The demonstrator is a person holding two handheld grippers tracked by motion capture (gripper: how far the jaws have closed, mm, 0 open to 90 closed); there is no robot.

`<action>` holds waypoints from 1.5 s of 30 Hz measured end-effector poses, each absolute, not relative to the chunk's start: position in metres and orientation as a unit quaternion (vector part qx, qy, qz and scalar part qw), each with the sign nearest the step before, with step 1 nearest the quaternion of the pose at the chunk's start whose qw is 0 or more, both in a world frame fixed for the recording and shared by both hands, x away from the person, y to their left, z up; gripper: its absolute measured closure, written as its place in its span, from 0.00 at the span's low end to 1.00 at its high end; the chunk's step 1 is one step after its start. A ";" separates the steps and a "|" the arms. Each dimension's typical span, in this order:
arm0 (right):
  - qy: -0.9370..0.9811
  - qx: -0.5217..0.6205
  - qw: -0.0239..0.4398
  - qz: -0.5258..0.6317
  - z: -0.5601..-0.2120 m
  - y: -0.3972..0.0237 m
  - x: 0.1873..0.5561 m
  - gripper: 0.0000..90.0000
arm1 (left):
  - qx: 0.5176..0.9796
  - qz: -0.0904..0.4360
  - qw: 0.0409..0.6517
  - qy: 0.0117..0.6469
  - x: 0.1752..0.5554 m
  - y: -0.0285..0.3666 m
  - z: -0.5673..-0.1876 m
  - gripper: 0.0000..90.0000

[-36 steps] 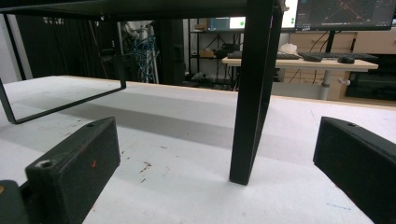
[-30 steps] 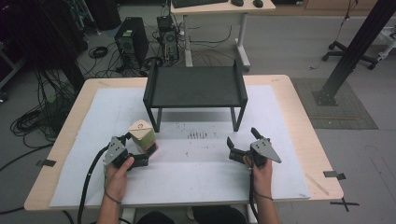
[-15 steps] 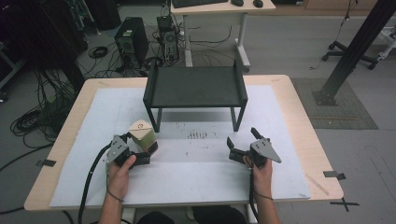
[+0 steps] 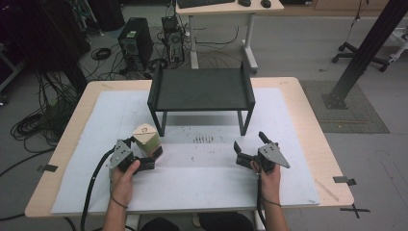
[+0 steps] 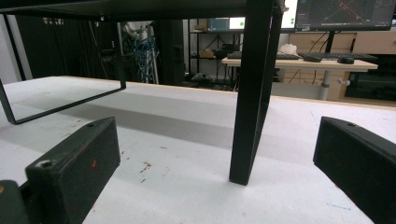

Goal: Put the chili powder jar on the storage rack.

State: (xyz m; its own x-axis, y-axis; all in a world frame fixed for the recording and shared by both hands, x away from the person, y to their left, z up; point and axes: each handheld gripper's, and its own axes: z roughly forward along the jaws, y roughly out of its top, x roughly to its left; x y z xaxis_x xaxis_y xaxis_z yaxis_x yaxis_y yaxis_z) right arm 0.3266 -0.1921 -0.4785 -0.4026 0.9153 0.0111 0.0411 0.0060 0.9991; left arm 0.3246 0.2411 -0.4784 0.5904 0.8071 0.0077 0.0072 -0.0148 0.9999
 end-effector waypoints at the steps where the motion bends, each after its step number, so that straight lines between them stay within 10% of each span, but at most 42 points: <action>1: 0.602 0.397 0.375 0.582 -0.478 -0.192 0.327 0.00 | 0.636 0.320 0.625 0.320 0.325 0.241 -0.478 0.00; 45: 0.600 0.401 0.377 0.581 -0.479 -0.192 0.326 0.00 | 0.634 0.327 0.623 0.320 0.323 0.241 -0.479 0.00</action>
State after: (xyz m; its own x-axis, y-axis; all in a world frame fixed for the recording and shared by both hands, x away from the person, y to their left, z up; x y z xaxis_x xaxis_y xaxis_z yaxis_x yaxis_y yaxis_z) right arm 0.3263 -0.1919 -0.4786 -0.3945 0.9188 0.0130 0.0420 0.0039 0.9991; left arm 0.3234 0.2405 -0.4786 0.5810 0.8138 0.0155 -0.0008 -0.0185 0.9998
